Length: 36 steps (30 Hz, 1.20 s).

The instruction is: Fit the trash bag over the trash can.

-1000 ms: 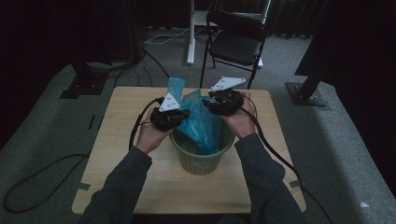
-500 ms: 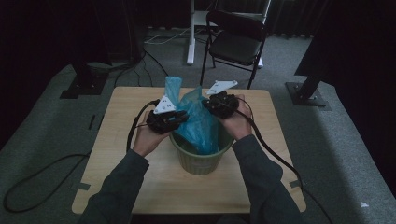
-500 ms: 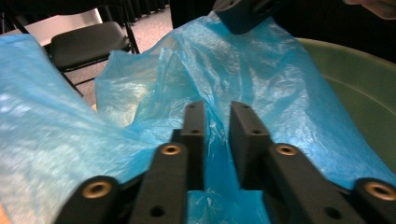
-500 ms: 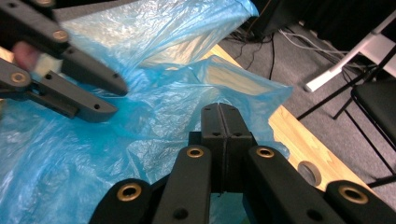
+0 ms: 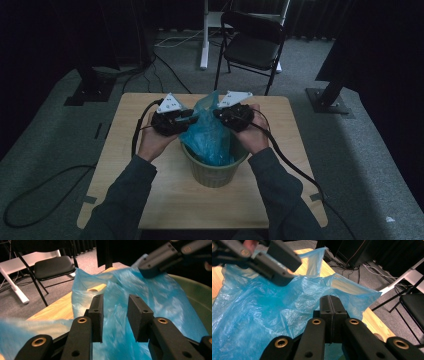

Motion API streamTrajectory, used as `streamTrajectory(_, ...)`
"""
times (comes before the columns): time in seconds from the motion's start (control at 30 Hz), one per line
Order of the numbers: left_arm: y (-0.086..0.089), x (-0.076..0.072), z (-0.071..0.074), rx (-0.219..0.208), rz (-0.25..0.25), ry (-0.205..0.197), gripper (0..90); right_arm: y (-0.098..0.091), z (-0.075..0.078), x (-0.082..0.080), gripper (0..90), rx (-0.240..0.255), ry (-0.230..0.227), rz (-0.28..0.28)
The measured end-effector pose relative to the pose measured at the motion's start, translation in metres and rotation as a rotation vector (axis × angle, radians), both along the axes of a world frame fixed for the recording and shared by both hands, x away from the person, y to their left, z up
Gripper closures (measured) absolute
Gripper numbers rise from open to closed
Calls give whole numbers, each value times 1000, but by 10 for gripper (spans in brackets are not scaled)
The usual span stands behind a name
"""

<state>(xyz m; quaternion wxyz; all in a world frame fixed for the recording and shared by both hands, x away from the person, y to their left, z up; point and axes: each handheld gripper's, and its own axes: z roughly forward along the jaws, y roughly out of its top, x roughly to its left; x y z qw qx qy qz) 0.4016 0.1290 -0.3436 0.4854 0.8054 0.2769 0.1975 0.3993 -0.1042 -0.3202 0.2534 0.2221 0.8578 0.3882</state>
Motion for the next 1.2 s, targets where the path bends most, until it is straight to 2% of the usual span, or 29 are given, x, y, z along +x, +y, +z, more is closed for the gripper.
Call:
streamTrajectory(0.27,-6,19,9,-12,41,15,640,2,-1,-1,899,6,-5,7)
streamTrajectory(0.37,-9,24,9,-18,51,33,640,2,-1,-1,899,8,-7,9)
streamTrajectory(0.5,-14,28,10,-38,41,51,624,2,0,-2,899,9,-8,10)
streamTrajectory(0.67,-20,29,9,-44,8,69,561,2,0,-3,899,11,-11,12)
streamTrajectory(0.83,-26,31,7,-23,-22,104,541,2,1,-4,899,11,-12,14)
streamTrajectory(0.9,-28,30,6,8,-24,106,640,2,1,-4,899,4,-16,18)
streamTrajectory(1.0,-29,28,4,43,-18,87,826,1,1,-6,899,-5,-20,20)
streamTrajectory(1.03,-28,26,5,52,-7,69,874,1,2,-7,899,-8,-22,19)
streamTrajectory(1.1,-26,25,6,44,-2,58,894,-1,3,-8,899,-19,-30,24)
streamTrajectory(1.2,-22,24,6,57,18,44,897,-2,2,-11,899,-34,-37,23)
